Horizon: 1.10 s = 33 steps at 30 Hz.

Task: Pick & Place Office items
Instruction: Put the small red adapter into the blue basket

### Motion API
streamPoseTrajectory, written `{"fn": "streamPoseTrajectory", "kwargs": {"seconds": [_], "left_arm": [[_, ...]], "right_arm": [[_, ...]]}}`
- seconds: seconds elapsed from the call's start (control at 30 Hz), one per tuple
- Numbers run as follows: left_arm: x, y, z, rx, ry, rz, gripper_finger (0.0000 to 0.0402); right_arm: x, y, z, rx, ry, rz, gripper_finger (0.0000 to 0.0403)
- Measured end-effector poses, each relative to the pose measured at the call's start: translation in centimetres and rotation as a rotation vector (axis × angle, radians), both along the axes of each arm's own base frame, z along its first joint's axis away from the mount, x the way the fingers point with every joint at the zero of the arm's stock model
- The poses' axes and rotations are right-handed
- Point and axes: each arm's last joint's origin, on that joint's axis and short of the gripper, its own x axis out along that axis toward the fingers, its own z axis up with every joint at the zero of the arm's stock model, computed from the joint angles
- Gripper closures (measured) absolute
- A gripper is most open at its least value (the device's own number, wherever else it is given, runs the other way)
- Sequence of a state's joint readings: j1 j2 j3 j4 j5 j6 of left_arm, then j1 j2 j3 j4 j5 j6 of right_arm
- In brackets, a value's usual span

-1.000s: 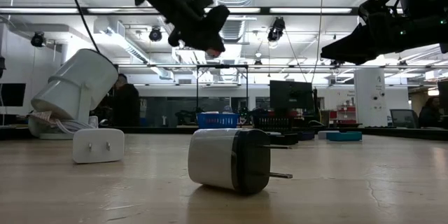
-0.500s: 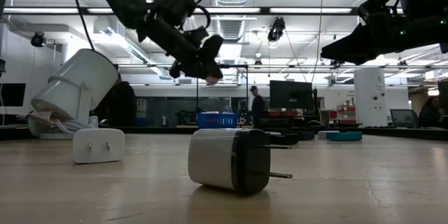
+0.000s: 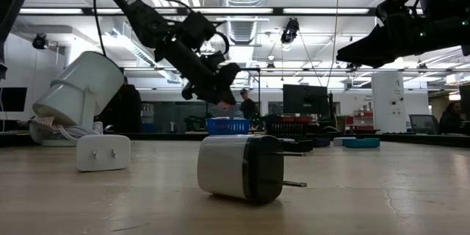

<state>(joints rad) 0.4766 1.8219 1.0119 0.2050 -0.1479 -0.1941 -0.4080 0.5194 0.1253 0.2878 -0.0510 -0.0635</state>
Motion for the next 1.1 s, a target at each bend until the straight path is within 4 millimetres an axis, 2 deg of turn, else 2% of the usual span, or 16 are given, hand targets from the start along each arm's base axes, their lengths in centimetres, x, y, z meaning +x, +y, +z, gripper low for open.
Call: {"fn": "streamPoseTrajectory", "kwargs": {"seconds": [0.13,0.6,0.93,1.1], "left_arm": [[0.2,0.1,-1.0,-0.011,0.025,-0.004,0.0252],[0.0,1.0,-0.9,-0.005,0.022,0.006,0.0237],[-0.1,1.1,-0.9,-0.020,0.013,0.001,0.0191],[-0.1,1.2,-0.9,-0.021,0.012,-0.001,0.0184]], "right_arm": [[0.0,0.0,0.0,0.000,0.000,0.000,0.0147],[0.0,0.0,0.0,0.000,0.001,0.000,0.0147],[0.0,0.0,0.0,0.000,0.000,0.000,0.0147],[0.0,0.0,0.0,0.000,0.000,0.000,0.0147]]}}
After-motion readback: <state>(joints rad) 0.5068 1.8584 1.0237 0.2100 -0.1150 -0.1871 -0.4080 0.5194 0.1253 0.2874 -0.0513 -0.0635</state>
